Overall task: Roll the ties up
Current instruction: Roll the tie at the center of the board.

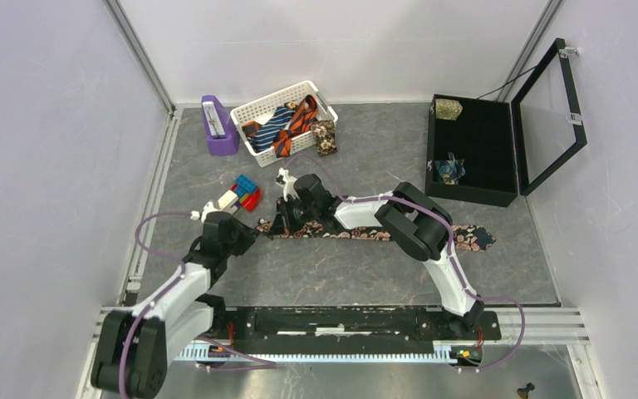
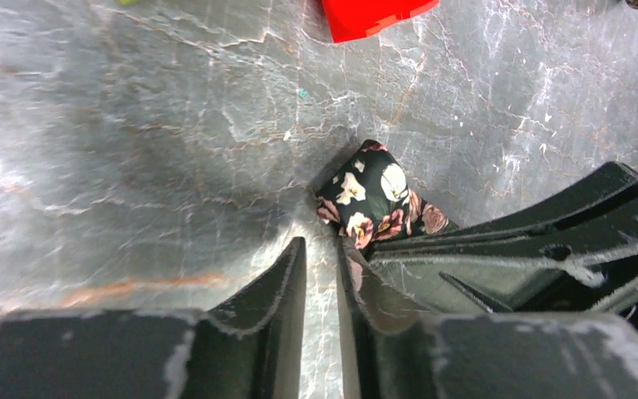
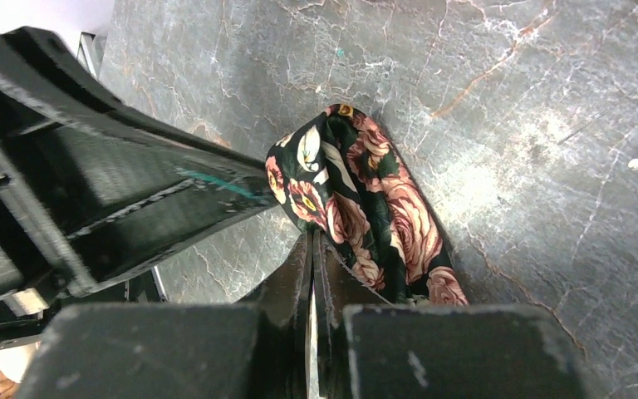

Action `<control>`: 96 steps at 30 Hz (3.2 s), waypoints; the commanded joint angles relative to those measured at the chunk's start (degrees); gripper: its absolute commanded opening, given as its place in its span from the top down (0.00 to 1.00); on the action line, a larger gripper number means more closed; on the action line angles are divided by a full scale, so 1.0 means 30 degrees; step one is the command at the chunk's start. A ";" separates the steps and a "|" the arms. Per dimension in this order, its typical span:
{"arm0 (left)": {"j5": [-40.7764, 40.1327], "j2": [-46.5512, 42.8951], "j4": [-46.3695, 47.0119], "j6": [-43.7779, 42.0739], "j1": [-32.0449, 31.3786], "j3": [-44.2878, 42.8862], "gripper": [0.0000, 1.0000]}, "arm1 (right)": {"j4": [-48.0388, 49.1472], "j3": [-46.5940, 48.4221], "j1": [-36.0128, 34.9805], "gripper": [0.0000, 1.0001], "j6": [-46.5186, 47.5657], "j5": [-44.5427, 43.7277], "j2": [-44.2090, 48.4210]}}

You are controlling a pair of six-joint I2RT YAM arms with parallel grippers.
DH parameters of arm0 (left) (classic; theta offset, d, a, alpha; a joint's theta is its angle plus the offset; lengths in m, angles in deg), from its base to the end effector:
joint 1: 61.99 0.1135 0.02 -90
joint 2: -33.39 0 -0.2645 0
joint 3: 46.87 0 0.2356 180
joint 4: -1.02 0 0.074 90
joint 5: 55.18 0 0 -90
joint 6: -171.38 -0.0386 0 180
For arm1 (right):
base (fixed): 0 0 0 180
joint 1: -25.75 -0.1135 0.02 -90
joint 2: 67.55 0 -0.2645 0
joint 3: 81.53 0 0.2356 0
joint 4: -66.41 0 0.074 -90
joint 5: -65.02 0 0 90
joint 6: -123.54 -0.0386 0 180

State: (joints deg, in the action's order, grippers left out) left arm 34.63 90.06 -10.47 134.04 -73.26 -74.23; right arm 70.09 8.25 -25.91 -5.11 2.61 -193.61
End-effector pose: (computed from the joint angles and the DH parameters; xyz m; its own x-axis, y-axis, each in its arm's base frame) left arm 0.1622 -0.0322 0.1456 -0.5421 -0.7026 -0.4609 -0.3924 0.6967 -0.6005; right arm 0.2693 0.3694 0.1296 -0.8463 -0.1778 -0.5021 -0.5232 0.4543 0.7210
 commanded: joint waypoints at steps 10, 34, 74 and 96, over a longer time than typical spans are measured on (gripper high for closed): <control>-0.1794 -0.5196 -0.4278 -0.3145 0.0094 -0.1700 0.43 | -0.1339 0.1568 0.0311 0.96 0.1167 -0.0423 0.0711; -0.0685 0.1309 0.0875 -0.5289 0.0387 -0.2590 0.45 | -0.1949 0.1738 0.0638 0.96 0.1675 -0.0305 0.0542; 0.3999 0.2907 0.4424 -0.2395 0.2115 -0.0253 0.53 | -0.1959 0.1714 0.0528 0.96 0.1386 0.0089 0.0535; 0.4519 0.4015 0.6244 -0.2549 0.2078 0.0114 0.66 | -0.1796 0.1419 0.0407 0.96 0.1272 0.0033 0.0460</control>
State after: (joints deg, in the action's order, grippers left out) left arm 46.54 100.92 4.88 125.47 -67.20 -74.18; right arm 63.14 12.01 -24.40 -1.09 2.17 -193.61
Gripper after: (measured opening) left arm 0.369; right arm 0.044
